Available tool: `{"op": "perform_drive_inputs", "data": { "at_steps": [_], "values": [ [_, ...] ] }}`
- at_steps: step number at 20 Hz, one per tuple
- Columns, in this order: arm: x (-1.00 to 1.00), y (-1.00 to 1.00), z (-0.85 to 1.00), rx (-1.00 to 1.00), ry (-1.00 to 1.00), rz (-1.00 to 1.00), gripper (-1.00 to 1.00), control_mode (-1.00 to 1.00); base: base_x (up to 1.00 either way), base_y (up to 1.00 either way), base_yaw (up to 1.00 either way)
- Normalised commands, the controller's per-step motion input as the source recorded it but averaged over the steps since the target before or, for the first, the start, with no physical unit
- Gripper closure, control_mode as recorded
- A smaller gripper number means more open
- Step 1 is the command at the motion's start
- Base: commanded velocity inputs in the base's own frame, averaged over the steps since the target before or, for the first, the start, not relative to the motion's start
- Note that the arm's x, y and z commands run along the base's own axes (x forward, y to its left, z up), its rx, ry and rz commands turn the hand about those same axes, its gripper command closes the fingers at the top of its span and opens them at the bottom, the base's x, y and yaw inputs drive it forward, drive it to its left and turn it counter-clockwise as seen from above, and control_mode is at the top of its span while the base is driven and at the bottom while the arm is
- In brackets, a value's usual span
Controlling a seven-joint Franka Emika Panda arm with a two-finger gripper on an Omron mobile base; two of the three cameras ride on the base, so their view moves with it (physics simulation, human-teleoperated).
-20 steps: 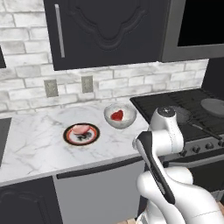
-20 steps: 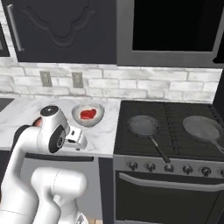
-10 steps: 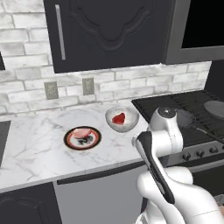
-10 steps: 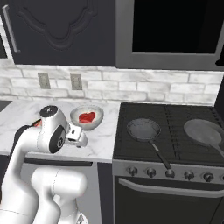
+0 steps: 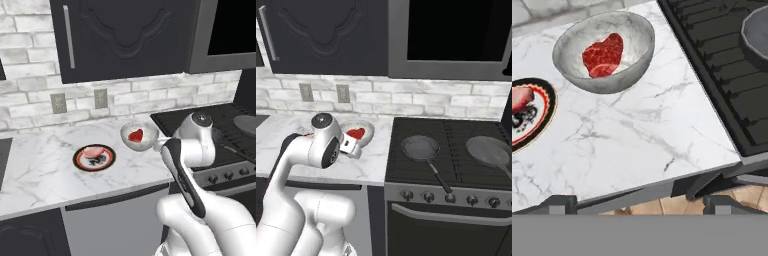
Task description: Place one of the steaks on the plate and the other in the bowl. Then place the bowl in the fridge.
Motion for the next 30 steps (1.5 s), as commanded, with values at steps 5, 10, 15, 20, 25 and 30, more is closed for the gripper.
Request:
{"op": "perform_drive_inputs", "data": {
  "at_steps": [5, 10, 15, 20, 25, 30],
  "values": [
    [0.18, -0.13, 0.61, 0.31, 0.11, -0.23, -1.00, -1.00, 0.00, 0.00, 0.00],
    [0.61, -0.07, 0.00, 0.05, 0.07, -0.10, -1.00, -1.00, 0.00, 0.00, 0.00],
    [0.57, -0.02, -0.09, 0.00, 0.00, 0.00, -1.00, -1.00, 0.00, 0.00, 0.00],
    [0.42, -0.11, -0.37, 0.00, 0.00, 0.00, -1.00, -1.00, 0.00, 0.00, 0.00],
    [0.40, -0.02, -0.10, 0.00, 0.00, 0.00, -1.00, -1.00, 0.00, 0.00, 0.00],
    [0.44, 0.00, -0.01, 0.00, 0.04, 0.00, -1.00, -1.00, 0.00, 0.00, 0.00]
  ]
}}
